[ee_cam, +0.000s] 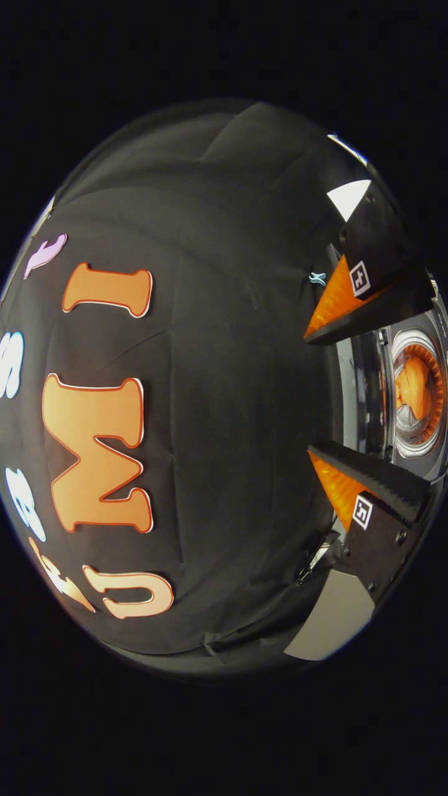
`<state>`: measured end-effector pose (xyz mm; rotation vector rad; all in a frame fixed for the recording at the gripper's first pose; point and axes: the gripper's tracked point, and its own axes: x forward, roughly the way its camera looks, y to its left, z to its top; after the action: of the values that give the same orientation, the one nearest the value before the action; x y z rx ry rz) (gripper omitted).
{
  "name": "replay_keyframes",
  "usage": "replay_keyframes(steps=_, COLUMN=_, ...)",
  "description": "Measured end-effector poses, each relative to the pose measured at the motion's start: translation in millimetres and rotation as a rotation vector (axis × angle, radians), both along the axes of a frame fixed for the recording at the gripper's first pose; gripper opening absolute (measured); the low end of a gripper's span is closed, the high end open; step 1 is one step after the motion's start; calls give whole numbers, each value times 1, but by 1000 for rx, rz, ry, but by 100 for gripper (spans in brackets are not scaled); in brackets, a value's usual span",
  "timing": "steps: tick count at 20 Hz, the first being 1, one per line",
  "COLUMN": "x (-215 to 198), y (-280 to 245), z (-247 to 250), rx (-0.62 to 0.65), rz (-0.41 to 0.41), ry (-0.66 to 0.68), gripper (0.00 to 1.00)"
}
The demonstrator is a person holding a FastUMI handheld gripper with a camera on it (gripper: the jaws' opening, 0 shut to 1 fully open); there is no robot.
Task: Put the clothes into the washing machine and then close the washing machine lid.
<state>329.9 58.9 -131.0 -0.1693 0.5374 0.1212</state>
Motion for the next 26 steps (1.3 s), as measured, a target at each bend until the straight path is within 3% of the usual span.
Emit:
replay_keyframes(steps=10, x=32, y=2, z=-43, rx=-17, rz=-15, ry=69, gripper=100)
replay_keyframes(steps=26, x=2, y=-18, z=-66, rx=-36, rz=-39, ry=125, gripper=100)
